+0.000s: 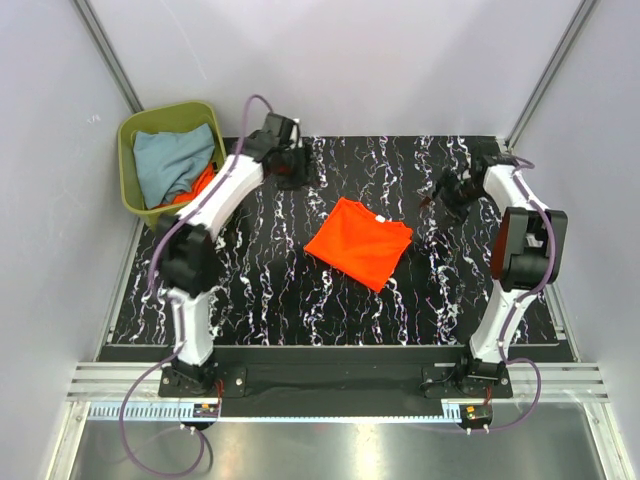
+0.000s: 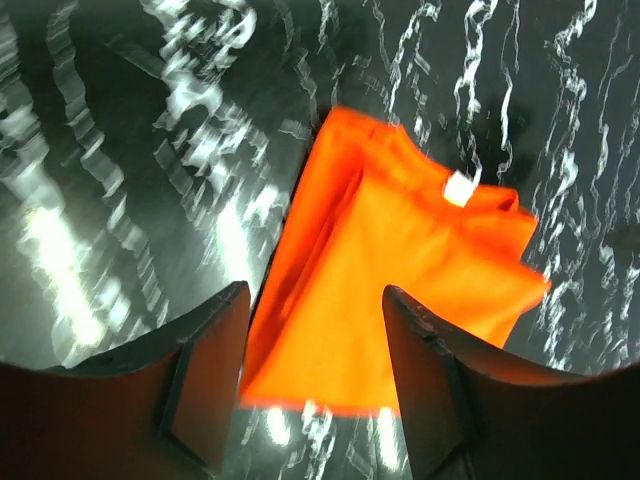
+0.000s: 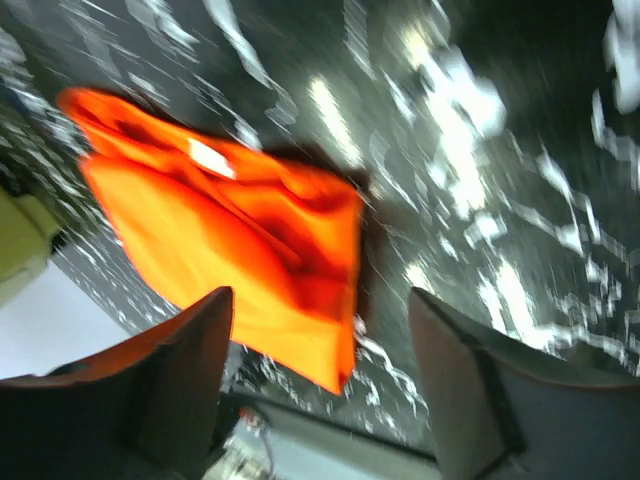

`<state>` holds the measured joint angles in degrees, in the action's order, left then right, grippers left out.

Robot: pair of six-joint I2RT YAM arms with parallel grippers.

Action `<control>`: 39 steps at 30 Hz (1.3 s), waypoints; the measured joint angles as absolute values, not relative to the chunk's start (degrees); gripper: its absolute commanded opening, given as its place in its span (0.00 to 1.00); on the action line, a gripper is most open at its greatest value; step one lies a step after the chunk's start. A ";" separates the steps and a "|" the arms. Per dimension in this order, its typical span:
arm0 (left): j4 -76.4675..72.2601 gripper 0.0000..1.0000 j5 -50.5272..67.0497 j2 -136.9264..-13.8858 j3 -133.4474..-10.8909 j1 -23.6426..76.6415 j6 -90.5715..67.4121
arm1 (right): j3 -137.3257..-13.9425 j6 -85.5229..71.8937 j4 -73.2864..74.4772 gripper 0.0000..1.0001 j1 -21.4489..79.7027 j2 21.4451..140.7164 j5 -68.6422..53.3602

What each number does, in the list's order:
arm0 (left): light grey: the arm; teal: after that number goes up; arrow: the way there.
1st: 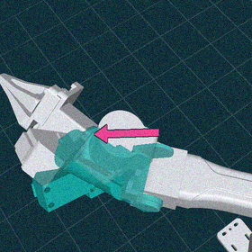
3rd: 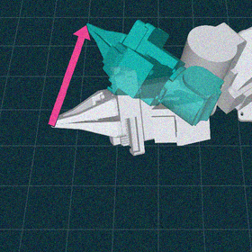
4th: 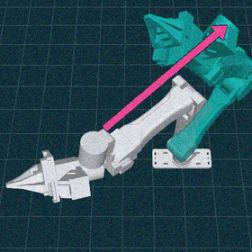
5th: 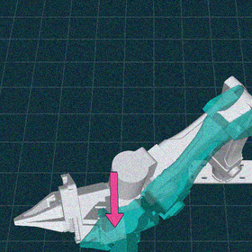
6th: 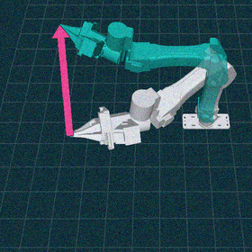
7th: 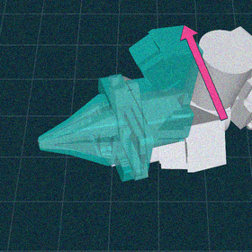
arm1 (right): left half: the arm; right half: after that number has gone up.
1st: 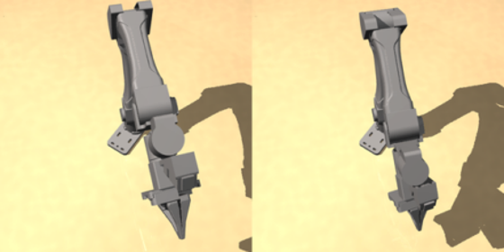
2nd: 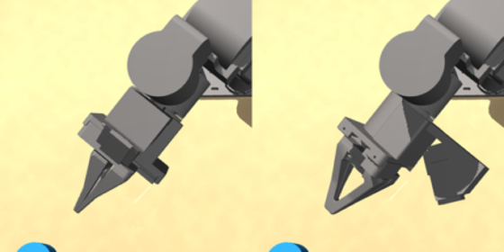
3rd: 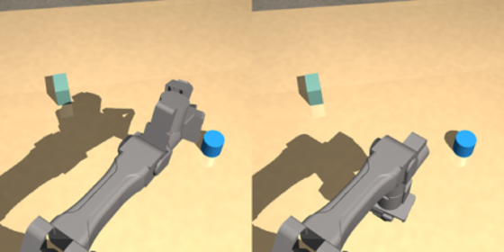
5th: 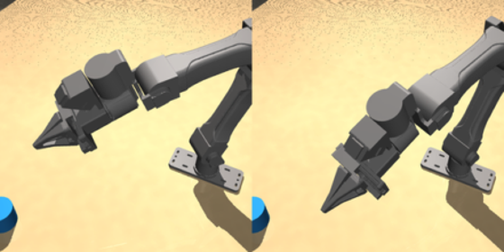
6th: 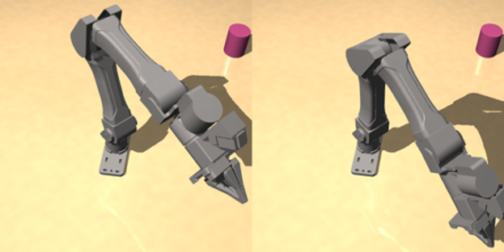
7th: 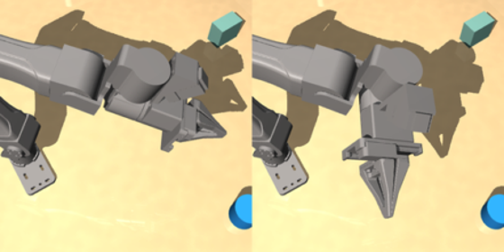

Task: Fold and stack the t-shirts
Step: Fold the tshirt

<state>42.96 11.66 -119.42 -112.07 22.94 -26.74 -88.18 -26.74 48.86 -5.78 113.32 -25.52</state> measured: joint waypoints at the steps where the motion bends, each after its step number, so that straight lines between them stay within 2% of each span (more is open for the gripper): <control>1: 43.48 0.59 10.79 -115.61 -108.95 22.98 -26.44 | -90.08 -26.50 48.56 0.80 -5.67 113.73 -25.32; 6: 42.35 0.57 10.26 -98.24 -93.67 24.16 -25.96 | -97.60 -24.80 44.91 0.75 -5.30 117.16 -27.77; 9: 41.56 0.54 10.52 -91.37 -84.93 27.33 -26.33 | -100.60 -24.40 42.02 0.66 -5.28 121.45 -30.41; 10: 41.50 0.53 10.70 -89.89 -82.26 28.51 -26.79 | -100.88 -24.43 41.04 0.57 -5.28 122.83 -31.24; 12: 41.01 0.51 11.49 -87.59 -77.62 30.65 -27.62 | -100.90 -24.88 39.64 0.50 -5.26 125.14 -32.73; 17: 41.06 0.51 13.15 -81.60 -69.21 31.92 -30.15 | -99.55 -25.96 38.04 0.49 -4.91 128.16 -35.27; 24: 40.23 0.54 13.50 -72.79 -66.50 31.75 -31.90 | -88.73 -27.42 33.50 0.50 -2.57 126.98 -39.22; 32: 40.38 0.55 13.26 -69.01 -64.77 30.20 -33.04 | -70.46 -28.82 26.17 0.49 1.48 115.96 -39.94; 39: 40.49 0.59 13.23 -69.43 -64.14 28.01 -33.04 | -50.59 -35.42 22.13 0.53 12.53 100.33 -40.27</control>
<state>40.49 13.23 -69.43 -64.14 28.01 -33.04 -50.59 -35.42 22.13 12.53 100.33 -40.27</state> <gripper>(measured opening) 0.583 0.508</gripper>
